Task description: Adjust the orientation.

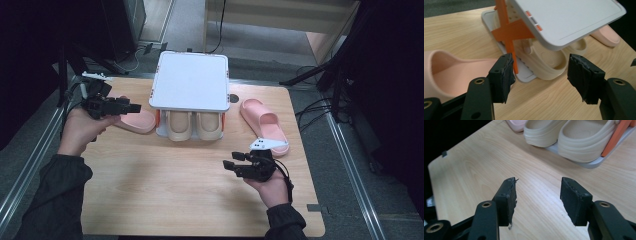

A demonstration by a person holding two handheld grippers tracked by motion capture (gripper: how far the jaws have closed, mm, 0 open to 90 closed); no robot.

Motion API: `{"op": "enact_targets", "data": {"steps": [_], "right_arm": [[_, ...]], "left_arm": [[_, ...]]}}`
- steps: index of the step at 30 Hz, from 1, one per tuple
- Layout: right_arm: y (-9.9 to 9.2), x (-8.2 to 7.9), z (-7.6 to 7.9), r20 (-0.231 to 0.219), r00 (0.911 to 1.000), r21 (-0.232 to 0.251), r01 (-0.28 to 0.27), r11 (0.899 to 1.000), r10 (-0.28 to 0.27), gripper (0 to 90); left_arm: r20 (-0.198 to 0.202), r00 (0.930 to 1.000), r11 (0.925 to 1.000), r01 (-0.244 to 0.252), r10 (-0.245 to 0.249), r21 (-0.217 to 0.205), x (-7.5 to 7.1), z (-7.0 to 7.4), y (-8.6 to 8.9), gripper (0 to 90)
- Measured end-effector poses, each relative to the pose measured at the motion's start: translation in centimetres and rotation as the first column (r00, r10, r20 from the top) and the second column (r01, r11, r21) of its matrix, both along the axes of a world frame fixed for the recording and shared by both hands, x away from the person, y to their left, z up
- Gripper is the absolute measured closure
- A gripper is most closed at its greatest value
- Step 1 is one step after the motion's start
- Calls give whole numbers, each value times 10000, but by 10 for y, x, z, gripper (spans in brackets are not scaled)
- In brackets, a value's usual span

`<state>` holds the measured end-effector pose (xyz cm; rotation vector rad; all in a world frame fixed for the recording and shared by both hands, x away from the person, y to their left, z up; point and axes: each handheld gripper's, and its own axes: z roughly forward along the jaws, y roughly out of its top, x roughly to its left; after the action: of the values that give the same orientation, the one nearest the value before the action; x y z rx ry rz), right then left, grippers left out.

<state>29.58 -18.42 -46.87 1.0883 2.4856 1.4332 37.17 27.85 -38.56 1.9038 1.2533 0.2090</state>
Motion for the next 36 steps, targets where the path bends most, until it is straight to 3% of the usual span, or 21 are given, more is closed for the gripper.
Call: {"op": "enact_targets", "data": {"steps": [2,4,6,14,22,30,33,36], "right_arm": [[0,2,-1,96,9999,77,41,10000,-42,489],[0,4,-2,106,9999,28,109,9999,-109,496],[1,4,-2,71,10000,37,64,10000,-64,498],[2,3,-2,114,9999,197,101,9998,-103,474],[3,1,-4,110,9998,70,150,9999,-151,474],[4,-5,-8,-135,9999,-99,57,9999,-59,463],[4,-7,-10,-167,9998,-192,47,9998,-50,463],[3,-8,-10,-187,9998,-250,79,9997,-83,463]], "left_arm": [[36,9999,9998,-148,148,110,1,-7,5,418],[-86,9998,9997,-185,186,127,3,-15,10,587],[-180,9991,9991,-369,373,230,6,-24,14,686],[-687,9906,9929,-1172,1183,201,22,-64,27,883],[-826,9807,9842,-1758,1771,228,34,-87,38,893],[-1030,9700,9746,-2144,2203,649,51,-108,35,891],[-1199,9667,9738,-2210,2261,542,54,-113,39,891],[-1452,9676,9781,-2003,2067,569,56,-119,41,891]]}}
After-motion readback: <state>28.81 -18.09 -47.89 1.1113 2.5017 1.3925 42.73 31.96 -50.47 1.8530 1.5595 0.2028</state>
